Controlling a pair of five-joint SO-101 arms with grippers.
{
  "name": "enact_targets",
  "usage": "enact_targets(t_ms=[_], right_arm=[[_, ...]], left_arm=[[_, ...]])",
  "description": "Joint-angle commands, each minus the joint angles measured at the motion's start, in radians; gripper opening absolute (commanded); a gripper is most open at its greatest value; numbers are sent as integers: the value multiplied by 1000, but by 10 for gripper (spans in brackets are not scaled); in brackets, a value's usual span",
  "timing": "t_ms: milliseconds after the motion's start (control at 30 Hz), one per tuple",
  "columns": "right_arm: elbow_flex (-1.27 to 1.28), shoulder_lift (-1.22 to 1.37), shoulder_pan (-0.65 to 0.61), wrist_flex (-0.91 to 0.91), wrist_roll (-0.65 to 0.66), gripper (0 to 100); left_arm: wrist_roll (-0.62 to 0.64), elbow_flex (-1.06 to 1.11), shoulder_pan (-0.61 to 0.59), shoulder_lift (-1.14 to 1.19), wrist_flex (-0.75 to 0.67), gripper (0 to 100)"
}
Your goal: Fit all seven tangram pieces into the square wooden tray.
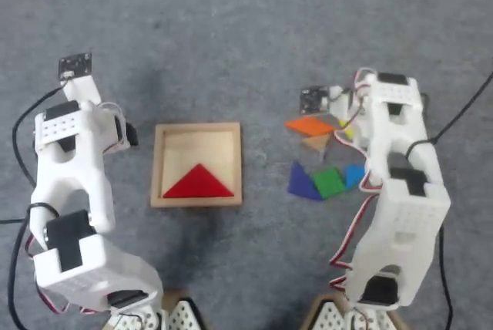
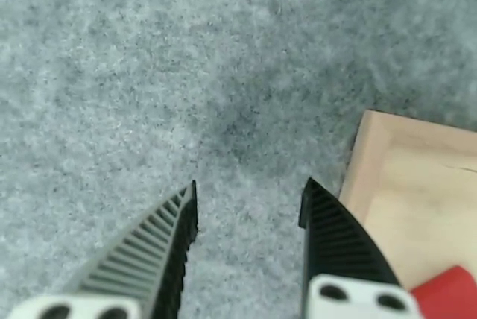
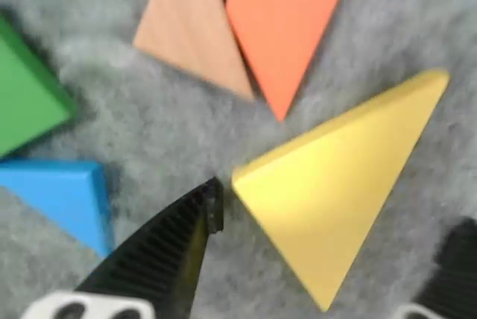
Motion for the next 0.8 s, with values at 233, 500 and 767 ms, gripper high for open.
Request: enact_targets(t_ms=[233, 500, 767], right_arm=[[-40, -1, -35, 44, 8, 393], [-51, -1, -67, 15, -57, 393], [-48, 1, -61, -24, -61, 391]], left_arm=[[5, -4, -2, -54, -9, 220], [5, -4, -2, -54, -11, 220], [5, -4, -2, -54, -9, 220]])
